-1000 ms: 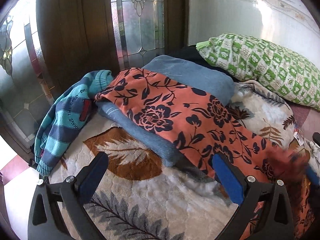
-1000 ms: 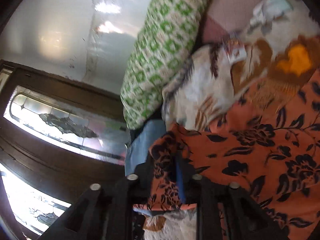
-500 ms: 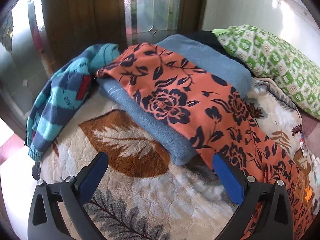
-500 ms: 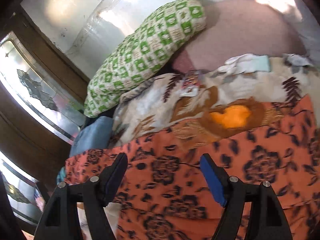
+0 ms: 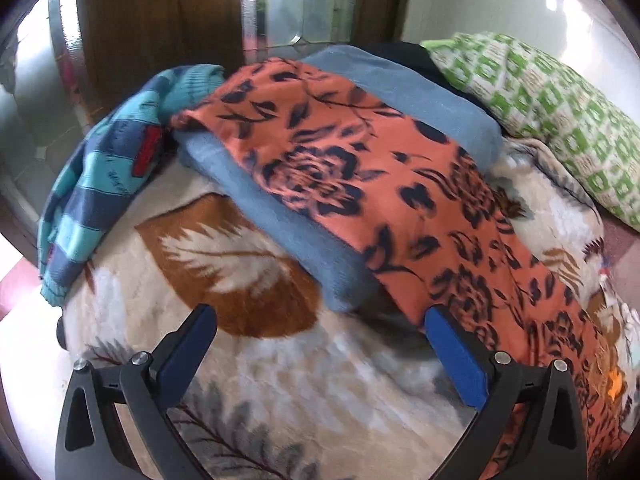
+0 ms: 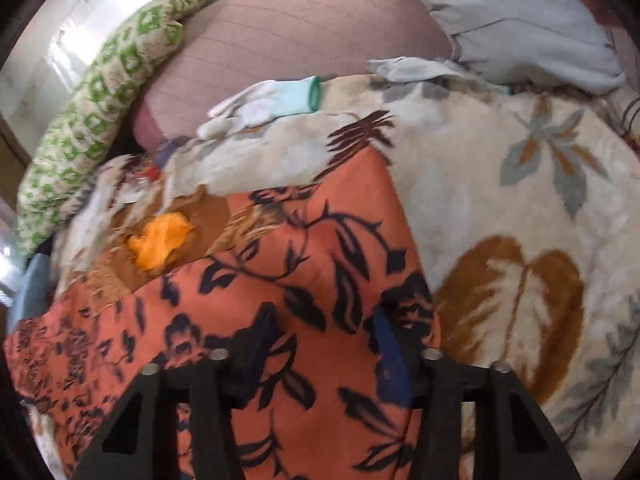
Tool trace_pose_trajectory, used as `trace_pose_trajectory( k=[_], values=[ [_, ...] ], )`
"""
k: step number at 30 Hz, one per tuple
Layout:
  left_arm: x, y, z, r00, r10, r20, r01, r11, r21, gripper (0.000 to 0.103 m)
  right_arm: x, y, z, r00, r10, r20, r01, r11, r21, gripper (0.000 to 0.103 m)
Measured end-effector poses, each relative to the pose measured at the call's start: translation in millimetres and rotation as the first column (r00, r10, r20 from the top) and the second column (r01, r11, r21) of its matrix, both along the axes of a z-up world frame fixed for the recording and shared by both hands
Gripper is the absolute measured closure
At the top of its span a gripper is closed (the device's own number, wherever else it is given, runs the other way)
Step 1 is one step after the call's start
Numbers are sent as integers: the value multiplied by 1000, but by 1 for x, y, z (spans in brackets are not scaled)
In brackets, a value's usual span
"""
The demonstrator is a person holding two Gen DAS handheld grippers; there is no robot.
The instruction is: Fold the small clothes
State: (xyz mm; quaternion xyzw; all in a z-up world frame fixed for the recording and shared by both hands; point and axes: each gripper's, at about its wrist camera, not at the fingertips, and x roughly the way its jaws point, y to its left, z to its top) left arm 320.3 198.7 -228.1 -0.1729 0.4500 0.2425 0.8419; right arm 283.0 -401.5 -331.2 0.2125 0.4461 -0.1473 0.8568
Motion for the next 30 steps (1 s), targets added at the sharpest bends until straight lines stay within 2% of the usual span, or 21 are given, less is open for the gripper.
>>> trace_pose_trajectory(
  k=[1, 4, 5, 7, 8, 10, 12, 15, 17, 18, 20, 21, 23, 25, 28, 30],
  values=[
    [1, -9, 1, 999, -31, 10, 31, 1000, -1, 0, 5, -2, 2, 1000, -11, -14, 10, 999, -33, 63],
    [3, -41, 8, 985, -164, 56, 165, 986, -13, 0, 10, -5, 11, 997, -55, -45, 50, 992, -118, 64],
    [5, -55, 9, 974, -217, 60, 218, 976, -10, 0, 5, -8, 16, 998, -62, -26, 59, 994, -93, 64],
    [8, -78, 10, 953, -296, 63, 295, 955, 16, 0, -11, -2, 33, 997, -34, 73, 38, 998, -49, 64],
    [11, -90, 8, 941, -335, 56, 334, 942, 26, 0, -21, 2, 42, 994, -8, 109, 14, 998, -59, 64],
    [16, -110, 2, 917, -399, 22, 398, 917, 34, 0, -33, 14, 55, 991, 47, 127, -39, 997, -69, 62],
    [24, -128, -8, 904, -428, -17, 428, 902, 54, 0, -42, 22, 58, 989, 88, 120, -83, 996, -42, 62],
    [36, -148, -27, 897, -423, -124, 440, 882, 169, 0, -49, 35, 56, 987, 128, 92, -128, 992, -5, 61],
    [44, -153, -38, 890, -425, -166, 452, 871, 192, 0, -45, 41, 45, 988, 141, 67, -141, 990, 6, 57],
    [42, -151, -40, 887, -428, -171, 456, 869, 191, 0, -40, 43, 35, 989, 144, 43, -144, 989, 12, 51],
    [47, -148, -38, 889, -428, -164, 453, 874, 173, 0, -29, 42, 8, 986, 149, -78, -147, 989, 34, 48],
    [47, -146, -37, 890, -426, -163, 449, 880, 156, 0, -26, 41, -2, 984, 149, -102, -145, 988, 42, 48],
    [48, -138, -29, 901, -413, -134, 428, 895, 124, 0, -29, 45, 4, 985, 160, -69, -161, 987, 2, 48],
    [42, -124, -18, 918, -384, -98, 395, 909, 135, 0, -38, 52, 15, 981, 190, -47, -191, 981, -22, 48],
    [25, -98, 5, 950, -313, -14, 312, 942, 123, 0, -72, 54, 39, 977, 192, 87, -191, 981, -19, 47],
    [8, -69, 19, 972, -228, 52, 222, 970, 97, 0, -97, 64, 47, 969, 199, 145, -202, 979, 7, 45]
  ],
)
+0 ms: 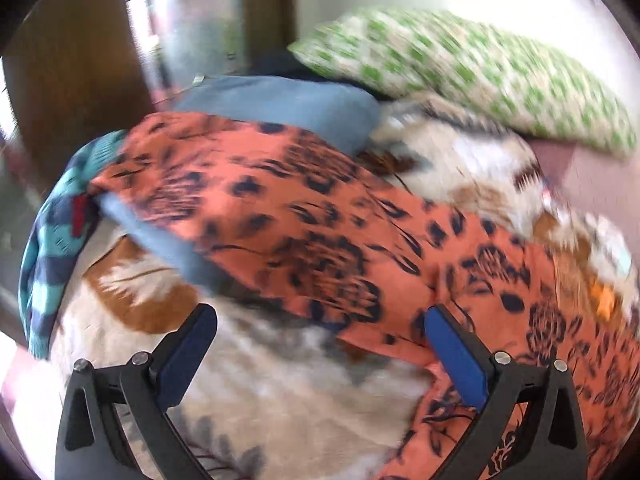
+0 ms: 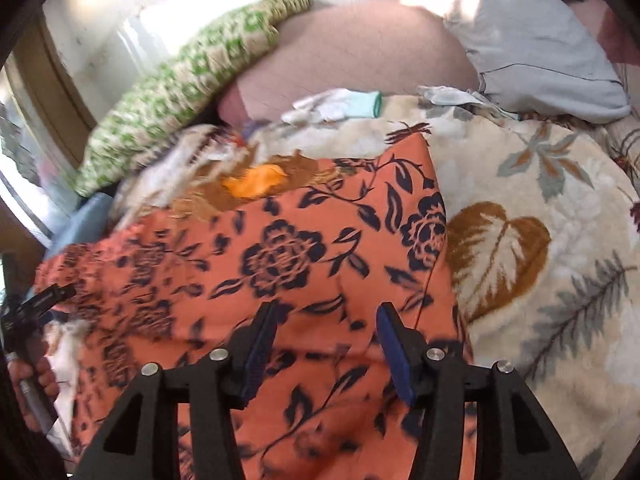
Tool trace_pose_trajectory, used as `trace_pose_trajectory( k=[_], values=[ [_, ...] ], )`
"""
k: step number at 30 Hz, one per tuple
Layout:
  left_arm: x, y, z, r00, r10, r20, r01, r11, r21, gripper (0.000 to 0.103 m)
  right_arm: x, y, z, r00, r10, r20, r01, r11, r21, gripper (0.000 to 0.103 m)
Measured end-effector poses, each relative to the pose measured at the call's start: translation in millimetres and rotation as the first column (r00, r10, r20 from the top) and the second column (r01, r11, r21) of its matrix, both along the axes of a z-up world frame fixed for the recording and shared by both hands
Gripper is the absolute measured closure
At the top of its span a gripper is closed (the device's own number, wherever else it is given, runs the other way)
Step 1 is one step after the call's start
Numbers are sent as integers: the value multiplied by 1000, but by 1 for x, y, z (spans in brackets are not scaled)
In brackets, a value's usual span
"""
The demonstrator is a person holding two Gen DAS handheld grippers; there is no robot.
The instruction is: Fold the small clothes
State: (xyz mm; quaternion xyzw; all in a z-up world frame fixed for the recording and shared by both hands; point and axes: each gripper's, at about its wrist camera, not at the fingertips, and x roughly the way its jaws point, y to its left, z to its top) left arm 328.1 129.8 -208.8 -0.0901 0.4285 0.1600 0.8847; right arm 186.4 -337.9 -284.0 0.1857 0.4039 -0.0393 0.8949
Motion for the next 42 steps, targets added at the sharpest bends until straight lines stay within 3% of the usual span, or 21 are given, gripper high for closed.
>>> trace_pose_trajectory(
  k=[5, 9, 12, 17, 19, 21, 23, 26, 29, 31, 35, 38, 42],
  values=[
    [-27, 91, 13, 981, 193, 14, -190, 973, -135, 0, -14, 23, 10, 994, 112, 21, -112, 993, 36, 45],
    [-31, 165, 9, 968, 245, -49, -250, 943, -221, 0, -7, 31, 10, 987, 159, 28, -161, 982, 93, 45],
    [-17, 213, 6, 946, 318, -60, -322, 906, -274, 0, -5, 38, 10, 981, 192, 25, -194, 977, 91, 45],
    [18, 251, -6, 946, 311, -97, -318, 823, -471, 0, -2, 41, 10, 976, 218, 26, -219, 973, 69, 45],
    [31, 252, -8, 949, 300, -97, -306, 805, -508, 1, 1, 42, 6, 976, 218, 9, -218, 974, 61, 45],
    [48, 254, -13, 950, 298, -92, -300, 796, -526, 8, 4, 40, 1, 977, 214, -6, -213, 975, 68, 45],
    [59, 256, -19, 953, 289, -87, -285, 770, -571, 34, 7, 38, -2, 978, 207, -9, -206, 975, 82, 45],
    [80, 261, -29, 957, 275, -94, -273, 740, -615, 48, 9, 34, -5, 980, 197, -4, -196, 977, 79, 45],
    [89, 260, -28, 962, 268, -45, -237, 744, -624, 58, 13, 33, -9, 982, 188, -10, -186, 979, 78, 45],
    [85, 257, -24, 964, 265, -32, -230, 761, -606, 61, 15, 31, -12, 984, 178, -15, -176, 981, 80, 45],
    [86, 250, -21, 961, 275, -25, -243, 799, -550, 92, 17, 27, -14, 987, 163, -10, -162, 983, 83, 45],
    [82, 236, -5, 969, 247, 25, -204, 851, -484, 97, 15, 24, -10, 989, 150, 13, -150, 986, 74, 45],
    [80, 192, 34, 982, 134, 133, -71, 913, -401, 98, 12, 13, -1, 993, 108, 51, -112, 991, 70, 45]
  ],
)
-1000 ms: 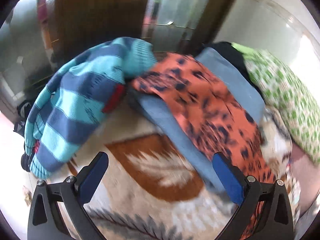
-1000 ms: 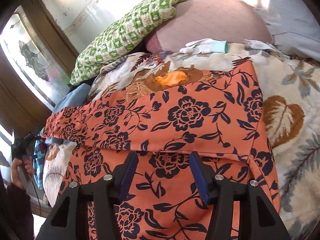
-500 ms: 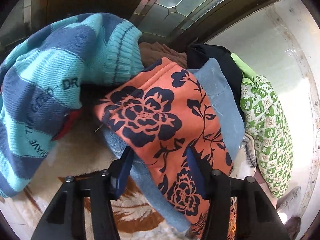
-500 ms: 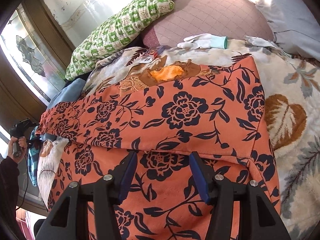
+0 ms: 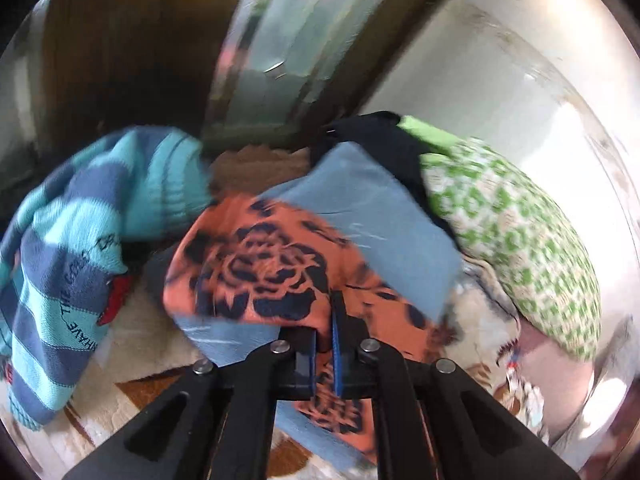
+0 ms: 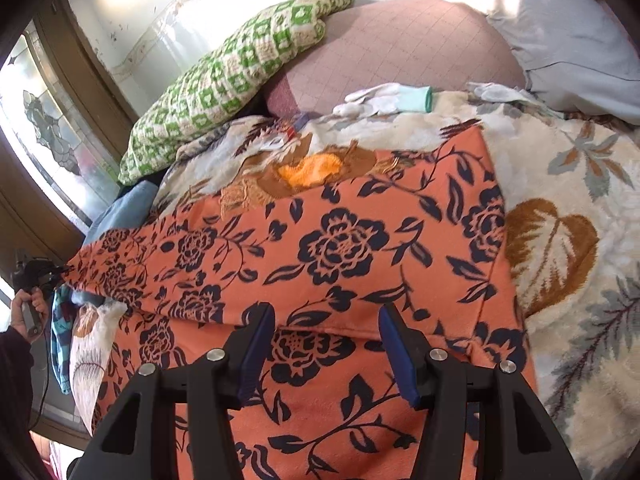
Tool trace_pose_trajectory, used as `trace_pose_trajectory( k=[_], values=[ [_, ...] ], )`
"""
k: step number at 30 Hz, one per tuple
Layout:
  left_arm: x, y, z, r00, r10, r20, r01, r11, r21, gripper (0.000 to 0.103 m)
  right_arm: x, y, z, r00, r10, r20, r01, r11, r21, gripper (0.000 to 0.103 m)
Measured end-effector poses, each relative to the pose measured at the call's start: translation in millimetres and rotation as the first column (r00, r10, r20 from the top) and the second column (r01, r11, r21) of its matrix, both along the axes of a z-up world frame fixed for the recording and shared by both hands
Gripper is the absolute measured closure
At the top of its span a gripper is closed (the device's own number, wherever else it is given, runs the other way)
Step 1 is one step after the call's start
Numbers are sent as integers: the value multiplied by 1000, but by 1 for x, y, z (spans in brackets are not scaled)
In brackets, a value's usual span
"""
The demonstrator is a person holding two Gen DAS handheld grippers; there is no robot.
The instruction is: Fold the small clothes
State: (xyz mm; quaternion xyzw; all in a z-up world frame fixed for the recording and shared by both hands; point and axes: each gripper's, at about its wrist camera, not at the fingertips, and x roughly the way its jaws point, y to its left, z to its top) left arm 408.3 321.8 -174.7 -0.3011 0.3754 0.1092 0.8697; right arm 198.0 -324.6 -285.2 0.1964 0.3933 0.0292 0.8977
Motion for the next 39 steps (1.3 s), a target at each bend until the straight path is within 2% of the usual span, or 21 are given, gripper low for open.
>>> trace_pose_trajectory(
  k=[3, 5, 7, 11, 14, 16, 19, 22, 24, 26, 27, 28, 29, 31, 33, 34, 35, 36, 37, 38, 39],
  values=[
    [-4, -56, 36, 989, -138, 60, 135, 989, 60, 98, -4, -17, 9, 998, -54, 37, 53, 998, 22, 45],
    [-9, -109, 61, 965, -248, 79, 237, 963, 132, 98, -6, -31, 14, 994, -93, 57, 90, 995, 42, 45],
    [-17, -165, 81, 930, -356, 91, 334, 923, 193, 98, -9, -47, 21, 987, -139, 75, 134, 989, 65, 45],
    [-30, -287, 96, 831, -549, 89, 516, 820, 246, 98, -18, -83, 27, 966, -240, 98, 225, 964, 144, 45],
    [-39, -374, 84, 750, -657, 73, 629, 744, 226, 97, -25, -111, 28, 947, -305, 98, 280, 937, 209, 45],
    [-43, -430, 66, 707, -706, 42, 684, 697, 216, 97, -30, -131, 28, 932, -350, 96, 316, 913, 257, 45],
    [-61, -498, 31, 652, -758, -21, 750, 641, 161, 97, -36, -158, 28, 911, -401, 91, 353, 876, 329, 45],
    [-71, -554, -17, 614, -785, -85, 789, 605, 109, 97, -42, -176, 30, 894, -437, 93, 380, 853, 358, 45],
    [-84, -584, -44, 585, -801, -124, 811, 575, 108, 97, -44, -183, 31, 887, -452, 97, 389, 843, 372, 45],
    [-87, -608, -66, 557, -812, -176, 830, 539, 142, 96, -45, -187, 32, 884, -458, 96, 391, 836, 385, 45],
    [-106, -606, -68, 550, -812, -198, 835, 528, 156, 95, -45, -188, 31, 887, -452, 91, 386, 835, 392, 45],
    [-106, -609, -73, 541, -812, -220, 841, 518, 156, 87, -44, -189, 30, 894, -441, 82, 375, 835, 403, 45],
    [-108, -606, -72, 522, -821, -229, 853, 505, 132, 75, -43, -189, 28, 900, -429, 72, 364, 834, 414, 44],
    [-111, -594, -60, 494, -844, -208, 869, 484, 98, 63, -42, -190, 26, 907, -418, 55, 354, 827, 437, 37],
    [-113, -586, -37, 466, -870, -160, 884, 452, 118, 53, -42, -188, 24, 907, -417, 53, 351, 821, 451, 36],
    [-115, -580, -21, 454, -881, -129, 887, 434, 157, 47, -40, -187, 24, 911, -409, 54, 342, 822, 456, 36],
    [-119, -571, -4, 455, -885, -104, 878, 426, 219, 40, -38, -184, 24, 918, -393, 55, 328, 828, 456, 36],
    [-122, -560, 12, 470, -878, -86, 854, 428, 296, 35, -36, -179, 25, 926, -374, 57, 311, 836, 452, 36],
    [-124, -549, 25, 501, -862, -79, 819, 442, 366, 25, -32, -174, 26, 936, -346, 59, 286, 850, 443, 36],
    [-124, -533, 36, 547, -833, -81, 770, 463, 438, 20, -28, -167, 27, 946, -319, 61, 262, 862, 434, 36],
    [-122, -518, 43, 590, -803, -87, 727, 481, 490, 20, -24, -159, 27, 957, -283, 61, 231, 875, 424, 36]
  ],
)
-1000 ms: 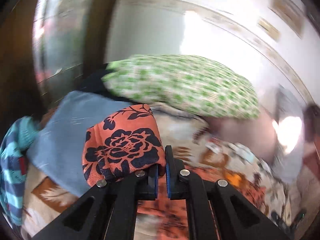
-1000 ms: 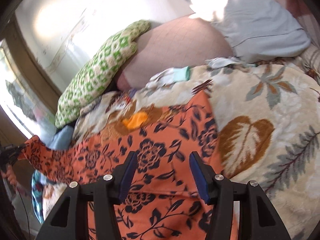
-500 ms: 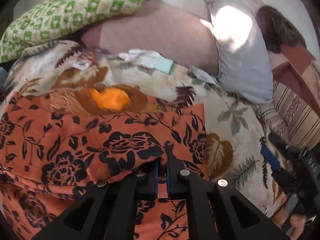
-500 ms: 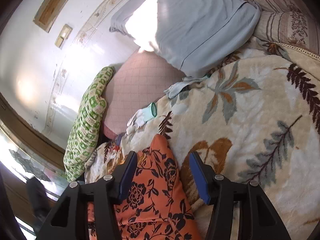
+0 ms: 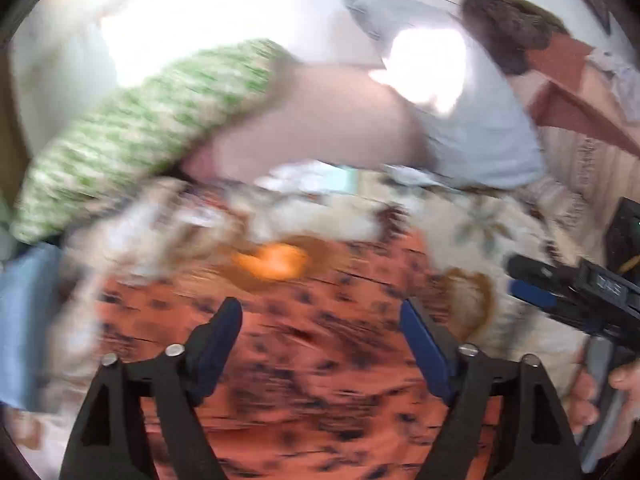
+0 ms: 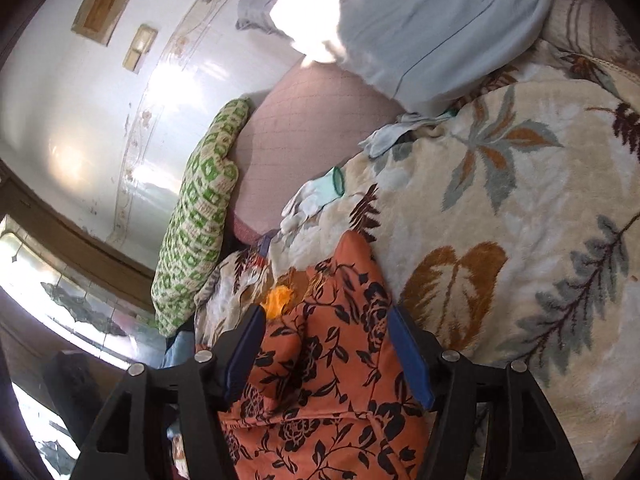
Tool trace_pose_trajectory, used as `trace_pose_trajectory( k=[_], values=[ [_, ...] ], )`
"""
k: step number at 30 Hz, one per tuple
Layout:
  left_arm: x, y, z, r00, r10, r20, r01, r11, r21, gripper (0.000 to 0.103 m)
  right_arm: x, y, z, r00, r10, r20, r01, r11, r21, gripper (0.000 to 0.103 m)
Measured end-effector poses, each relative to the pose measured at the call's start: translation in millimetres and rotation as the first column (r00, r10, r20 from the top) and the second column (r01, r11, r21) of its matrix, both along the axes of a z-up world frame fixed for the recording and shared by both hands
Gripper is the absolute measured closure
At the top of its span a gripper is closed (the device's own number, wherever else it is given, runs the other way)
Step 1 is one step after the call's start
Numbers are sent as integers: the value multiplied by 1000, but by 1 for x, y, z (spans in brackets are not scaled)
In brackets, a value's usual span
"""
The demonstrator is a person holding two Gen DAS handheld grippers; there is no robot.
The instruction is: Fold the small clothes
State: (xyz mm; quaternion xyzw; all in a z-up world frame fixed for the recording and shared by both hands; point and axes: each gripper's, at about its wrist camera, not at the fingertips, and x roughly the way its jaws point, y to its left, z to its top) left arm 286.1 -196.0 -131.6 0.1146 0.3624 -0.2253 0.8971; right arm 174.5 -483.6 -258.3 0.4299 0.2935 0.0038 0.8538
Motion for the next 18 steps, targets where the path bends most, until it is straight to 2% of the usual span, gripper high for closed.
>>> trace_pose_trajectory(
  k=[1, 2, 4, 6, 8, 10, 12, 13, 14, 15, 16, 17, 18],
  values=[
    [2, 17, 6, 999, 43, 31, -44, 999, 23, 20, 5, 10, 0, 999, 39, -6, -39, 999, -15, 36],
    [3, 38, 10, 996, 70, 47, -70, 997, 11, 20, 10, 19, 1, 998, 69, -13, -69, 997, -34, 36],
    [6, 71, 12, 993, 108, 37, -107, 994, -21, 20, 19, 40, 0, 992, 121, -33, -123, 989, -83, 36],
    [10, 97, 1, 979, 204, 24, -205, 979, 2, 20, 29, 61, -2, 983, 177, -46, -181, 978, -101, 36],
    [19, 121, -22, 953, 304, -12, -303, 952, 46, 20, 36, 80, -2, 971, 234, -55, -239, 963, -124, 36],
    [28, 145, -51, 920, 384, -80, -379, 923, 67, 20, 40, 104, 1, 953, 298, -55, -303, 939, -164, 36],
    [32, 172, -75, 885, 440, -153, -442, 897, 22, 20, 39, 124, 8, 915, 404, 8, -400, 908, -121, 36],
    [34, 182, -87, 868, 461, -184, -468, 884, 5, 20, 39, 135, 11, 880, 471, 59, -466, 881, -76, 36],
    [37, 188, -100, 853, 477, -214, -486, 874, 11, 20, 39, 145, 12, 850, 517, 102, -516, 856, -36, 36],
    [41, 190, -113, 834, 493, -246, -498, 866, 49, 20, 40, 156, 9, 827, 545, 135, -550, 835, 1, 35],
    [46, 192, -127, 807, 513, -295, -509, 856, 95, 20, 43, 165, 5, 817, 560, 133, -567, 824, 15, 34],
    [48, 193, -137, 787, 518, -334, -515, 851, 106, 20, 47, 175, -2, 813, 571, 111, -576, 817, 16, 34],
    [46, 193, -139, 784, 520, -338, -520, 848, 99, 19, 51, 184, -10, 809, 582, 82, -585, 811, 12, 34]
  ],
)
